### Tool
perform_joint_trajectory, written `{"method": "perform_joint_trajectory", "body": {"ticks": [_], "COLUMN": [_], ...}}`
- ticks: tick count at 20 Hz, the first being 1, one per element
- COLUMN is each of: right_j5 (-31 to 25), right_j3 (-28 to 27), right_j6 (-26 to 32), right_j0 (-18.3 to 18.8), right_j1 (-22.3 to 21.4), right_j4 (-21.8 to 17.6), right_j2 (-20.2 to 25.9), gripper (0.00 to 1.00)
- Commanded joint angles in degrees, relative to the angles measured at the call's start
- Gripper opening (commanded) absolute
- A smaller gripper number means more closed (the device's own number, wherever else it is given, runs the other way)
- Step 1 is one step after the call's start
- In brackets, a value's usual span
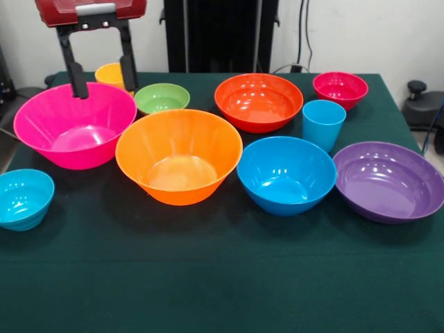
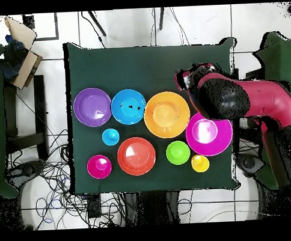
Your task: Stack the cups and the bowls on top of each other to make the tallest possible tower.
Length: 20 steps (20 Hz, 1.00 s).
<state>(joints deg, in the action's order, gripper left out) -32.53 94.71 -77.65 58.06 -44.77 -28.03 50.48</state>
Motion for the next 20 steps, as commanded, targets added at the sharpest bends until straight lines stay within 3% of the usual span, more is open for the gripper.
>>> {"method": "perform_joint_trajectory", "body": {"ticks": [1,7,20], "right_j5": [-21.7,-26.6,-24.3], "right_j3": [-9.6,-20.0,-23.7], "right_j6": [-11.0,-4.8,1.9], "right_j0": [-9.1,-11.0,-10.8], "right_j1": [-0.4,4.5,9.3], "right_j4": [3.0,0.6,-1.3], "right_j2": [-12.5,-13.8,-13.8], "gripper": [0.0,0.0,0.0]}}
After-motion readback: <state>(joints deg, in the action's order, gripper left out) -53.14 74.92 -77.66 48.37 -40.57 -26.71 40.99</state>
